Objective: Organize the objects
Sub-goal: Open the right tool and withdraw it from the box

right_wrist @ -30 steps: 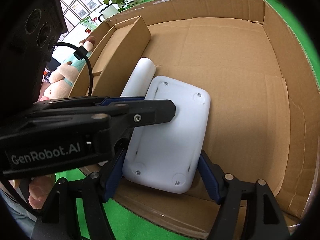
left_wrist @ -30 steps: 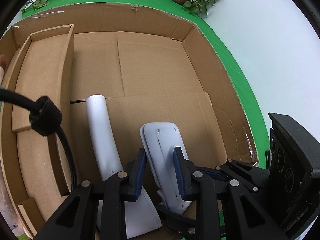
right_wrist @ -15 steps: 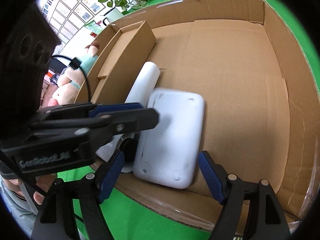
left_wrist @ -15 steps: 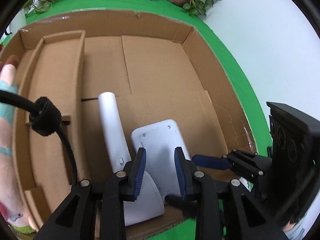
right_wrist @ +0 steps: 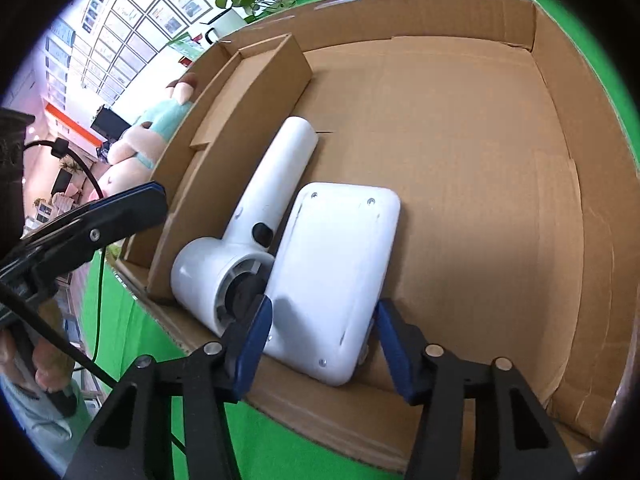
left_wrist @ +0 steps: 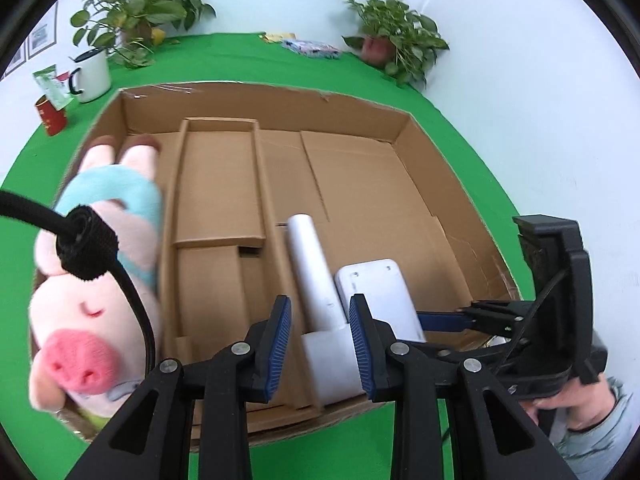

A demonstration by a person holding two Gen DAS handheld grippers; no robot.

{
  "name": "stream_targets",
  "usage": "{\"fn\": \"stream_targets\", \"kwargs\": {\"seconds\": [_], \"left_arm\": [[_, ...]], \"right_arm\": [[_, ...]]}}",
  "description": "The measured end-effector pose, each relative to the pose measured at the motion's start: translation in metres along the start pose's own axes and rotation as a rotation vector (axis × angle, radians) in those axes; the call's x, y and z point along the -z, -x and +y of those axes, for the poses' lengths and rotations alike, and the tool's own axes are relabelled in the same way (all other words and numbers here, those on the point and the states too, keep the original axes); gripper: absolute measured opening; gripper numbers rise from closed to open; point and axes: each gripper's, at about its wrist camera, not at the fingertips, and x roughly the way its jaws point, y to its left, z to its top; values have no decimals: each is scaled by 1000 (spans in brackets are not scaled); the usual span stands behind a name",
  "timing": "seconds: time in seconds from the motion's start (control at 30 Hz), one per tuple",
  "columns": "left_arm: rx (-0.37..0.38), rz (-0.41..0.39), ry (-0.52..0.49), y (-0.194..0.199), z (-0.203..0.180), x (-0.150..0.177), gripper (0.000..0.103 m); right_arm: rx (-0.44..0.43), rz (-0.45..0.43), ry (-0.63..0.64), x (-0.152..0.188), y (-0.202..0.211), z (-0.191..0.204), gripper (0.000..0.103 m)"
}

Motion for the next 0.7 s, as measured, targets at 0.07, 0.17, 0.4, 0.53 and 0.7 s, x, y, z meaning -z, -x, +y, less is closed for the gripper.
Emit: {"fn": "stream_targets", "kwargs": {"seconds": [0.07, 0.17, 0.4, 0.53, 0.7], "left_arm": [[-1, 1, -2, 0, 4, 4, 29], [-18, 25, -21, -8, 4, 12, 29], [-27, 34, 3, -11, 11, 34, 29], [-3, -120, -17, 22, 4, 39, 43], [-162, -446, -80, 86, -23, 65, 102]], "right_arm": [[5, 6, 1, 1, 2, 1, 54], [23, 15, 3, 1, 2, 2, 54], [115, -131, 13, 23, 34, 10, 91], [272, -296, 111, 55, 61, 34, 102], [292, -454, 134, 87, 77, 55, 102]]}}
